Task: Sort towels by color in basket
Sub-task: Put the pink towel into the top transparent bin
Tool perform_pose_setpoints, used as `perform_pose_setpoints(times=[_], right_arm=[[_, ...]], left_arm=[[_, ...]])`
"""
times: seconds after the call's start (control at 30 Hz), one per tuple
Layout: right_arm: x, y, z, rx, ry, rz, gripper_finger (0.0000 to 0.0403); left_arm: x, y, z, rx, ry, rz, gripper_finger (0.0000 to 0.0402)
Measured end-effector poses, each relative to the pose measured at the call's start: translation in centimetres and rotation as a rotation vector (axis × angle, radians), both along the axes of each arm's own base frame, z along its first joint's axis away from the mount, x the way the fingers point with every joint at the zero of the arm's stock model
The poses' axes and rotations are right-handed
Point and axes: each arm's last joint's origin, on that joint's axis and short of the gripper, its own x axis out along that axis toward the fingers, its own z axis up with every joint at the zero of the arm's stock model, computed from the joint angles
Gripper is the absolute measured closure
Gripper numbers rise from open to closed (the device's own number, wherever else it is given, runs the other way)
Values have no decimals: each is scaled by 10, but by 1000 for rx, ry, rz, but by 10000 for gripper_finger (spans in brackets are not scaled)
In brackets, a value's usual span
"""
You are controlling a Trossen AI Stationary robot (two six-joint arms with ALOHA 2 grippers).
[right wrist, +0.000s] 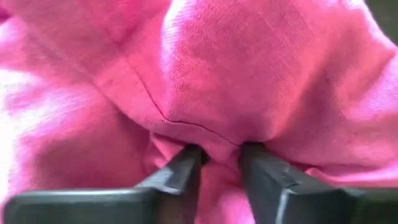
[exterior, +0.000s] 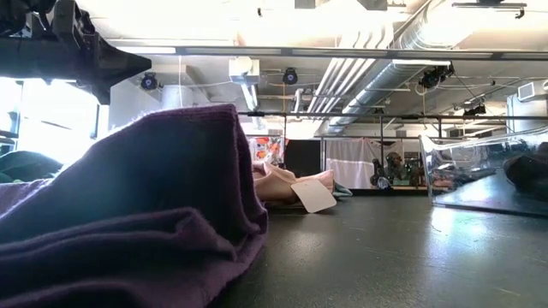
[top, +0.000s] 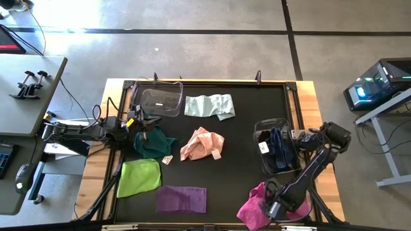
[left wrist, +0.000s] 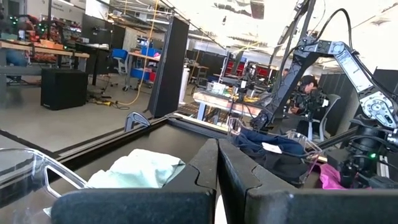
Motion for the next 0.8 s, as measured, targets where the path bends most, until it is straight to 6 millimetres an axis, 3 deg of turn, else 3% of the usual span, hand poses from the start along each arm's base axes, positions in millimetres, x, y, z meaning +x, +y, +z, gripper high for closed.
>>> perform_pose_setpoints(times=[0.13,0.3,0.57,0.8], right_arm=[[1,1,0,-15,-39,7,388],[1,9,3,-105,-268,83,379],[8,19,37,-485,-816,181,397],[30,9,45,-760,-1008,255,399]], left_arm=[[0,0,0,0,4,0,401],[0,0,-1,8,9,1,401],[0,0,0,25,13,-2,401],[1,-5,1,78,16,-67,401]])
